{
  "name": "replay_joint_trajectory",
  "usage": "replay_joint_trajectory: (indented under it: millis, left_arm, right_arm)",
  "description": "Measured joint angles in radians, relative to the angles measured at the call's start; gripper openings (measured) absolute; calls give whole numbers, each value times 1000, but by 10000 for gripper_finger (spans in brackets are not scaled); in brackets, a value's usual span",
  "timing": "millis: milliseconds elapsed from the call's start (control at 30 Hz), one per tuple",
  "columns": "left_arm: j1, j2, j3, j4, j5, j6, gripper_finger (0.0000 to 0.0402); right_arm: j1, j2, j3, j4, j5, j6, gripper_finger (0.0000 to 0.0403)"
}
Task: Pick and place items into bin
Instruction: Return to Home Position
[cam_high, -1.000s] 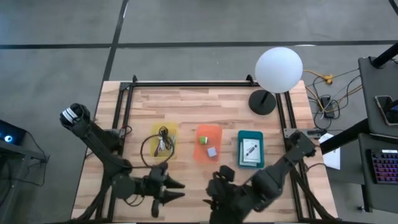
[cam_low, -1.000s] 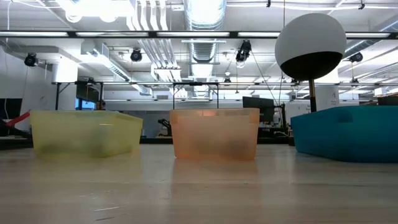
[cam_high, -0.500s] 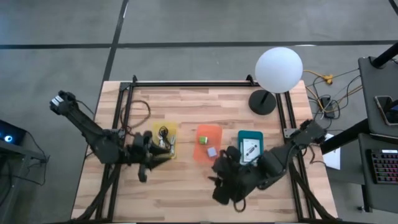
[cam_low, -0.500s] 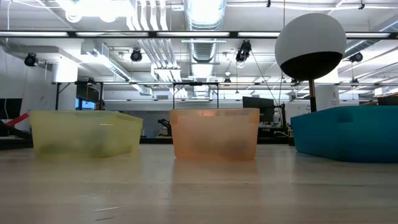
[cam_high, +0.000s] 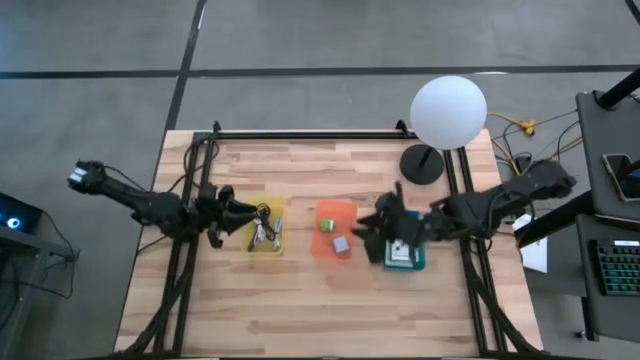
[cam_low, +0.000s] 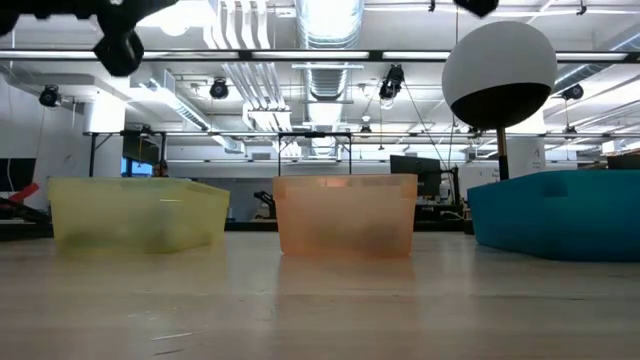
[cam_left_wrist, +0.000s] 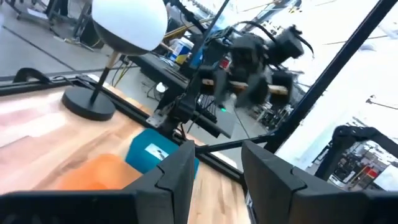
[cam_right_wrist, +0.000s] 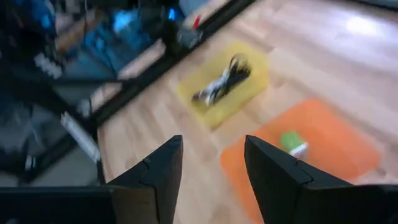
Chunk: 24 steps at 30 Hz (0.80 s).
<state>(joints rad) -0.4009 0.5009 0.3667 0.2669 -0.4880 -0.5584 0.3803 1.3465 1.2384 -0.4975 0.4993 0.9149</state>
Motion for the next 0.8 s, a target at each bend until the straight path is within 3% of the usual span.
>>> replay_joint_trajectory:
  millis: [100, 200, 367, 500, 567, 700, 800]
  left_arm:
    - [79, -61, -50, -15, 84, 22, 118]
    - [148, -97, -66, -102, 119, 40, 118]
    - [190, -110, -90, -221, 125, 68, 118]
    - [190, -147, -106, -281, 138, 68, 118]
    - [192, -161, -109, -321, 139, 67, 118]
    - [192, -208, -109, -367, 142, 34, 118]
    - [192, -239, -109, -367, 140, 16, 118]
  right_arm:
    - [-53, -82, -118, 106, 5, -36, 159]
    - [-99, -153, -195, 78, 22, -92, 159]
    - [-123, -266, -291, 51, 21, 81, 159]
    - [-84, -321, -360, 135, 25, -116, 159]
    - [-95, -361, -412, 171, 33, -126, 159]
    - [-104, -458, -554, 365, 37, -170, 159]
    - [-106, -527, -674, 560, -28, -234, 159]
